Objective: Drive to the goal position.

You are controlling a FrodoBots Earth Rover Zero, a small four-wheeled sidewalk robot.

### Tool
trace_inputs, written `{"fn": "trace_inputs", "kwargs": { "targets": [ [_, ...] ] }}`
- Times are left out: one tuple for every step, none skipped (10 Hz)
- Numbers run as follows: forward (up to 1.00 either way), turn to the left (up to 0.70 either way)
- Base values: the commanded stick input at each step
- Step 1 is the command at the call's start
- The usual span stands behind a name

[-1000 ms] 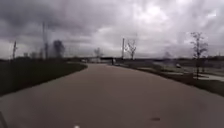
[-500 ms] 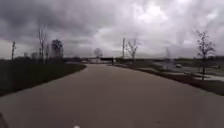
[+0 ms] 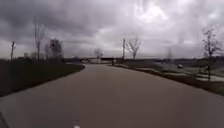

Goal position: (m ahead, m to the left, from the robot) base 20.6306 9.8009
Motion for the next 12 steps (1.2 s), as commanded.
{"fn": "trace_inputs", "kwargs": {
  "targets": [
    [1.00, 0.00],
    [1.00, 0.00],
    [1.00, 0.00],
    [1.00, 0.00],
    [1.00, 0.00],
    [1.00, 0.00],
    [1.00, 0.00],
    [1.00, 0.00],
    [1.00, 0.00],
    [1.00, 0.00],
    [1.00, 0.00],
    [1.00, 0.00]
  ]
}}
